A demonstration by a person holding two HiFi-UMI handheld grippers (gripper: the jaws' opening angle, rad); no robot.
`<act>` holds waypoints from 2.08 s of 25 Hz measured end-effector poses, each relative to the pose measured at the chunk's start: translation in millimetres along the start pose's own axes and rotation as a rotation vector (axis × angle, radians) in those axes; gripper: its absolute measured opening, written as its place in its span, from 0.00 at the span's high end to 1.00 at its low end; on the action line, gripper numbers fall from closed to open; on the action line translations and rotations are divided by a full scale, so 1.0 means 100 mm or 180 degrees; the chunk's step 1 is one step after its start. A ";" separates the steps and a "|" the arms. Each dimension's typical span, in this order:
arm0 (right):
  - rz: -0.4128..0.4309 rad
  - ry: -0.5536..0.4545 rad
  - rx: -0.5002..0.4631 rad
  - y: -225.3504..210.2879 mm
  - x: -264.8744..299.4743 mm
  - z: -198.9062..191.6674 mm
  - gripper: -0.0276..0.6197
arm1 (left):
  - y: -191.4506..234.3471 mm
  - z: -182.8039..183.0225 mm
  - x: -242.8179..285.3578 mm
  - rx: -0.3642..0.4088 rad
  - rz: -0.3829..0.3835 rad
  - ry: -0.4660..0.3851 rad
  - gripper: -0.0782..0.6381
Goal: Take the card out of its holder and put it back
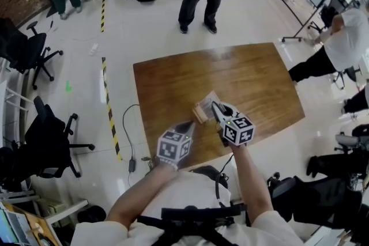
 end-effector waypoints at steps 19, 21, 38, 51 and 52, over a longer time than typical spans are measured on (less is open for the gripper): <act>-0.0571 -0.0667 0.1017 0.71 -1.01 -0.33 0.93 | 0.08 0.15 -0.56 0.0330 -0.0258 -0.0093 0.90; -0.0728 -0.0754 0.1105 0.81 -1.10 -0.46 0.93 | 0.09 0.17 -0.57 0.0432 -0.0306 -0.0097 0.90; -0.1244 -0.1056 0.1193 1.13 -1.59 -0.64 0.93 | -0.16 0.17 -0.50 0.0718 -0.0685 -0.0015 0.90; -0.0951 -0.0900 0.0929 0.99 -1.43 -0.26 0.93 | -0.21 0.30 -0.42 0.0655 -0.0438 -0.0069 0.90; -0.0938 -0.0889 0.0923 0.98 -1.43 -0.25 0.93 | -0.22 0.30 -0.41 0.0626 -0.0428 -0.0075 0.90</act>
Point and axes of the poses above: the fingertips, and each gripper's own axes: x forward along the fingers, y to its left, z out of its top, the point moved 10 cm from there along -x, backward along the fingers, and after that the axes turned 13 degrees about x, right-handed, at the moved point
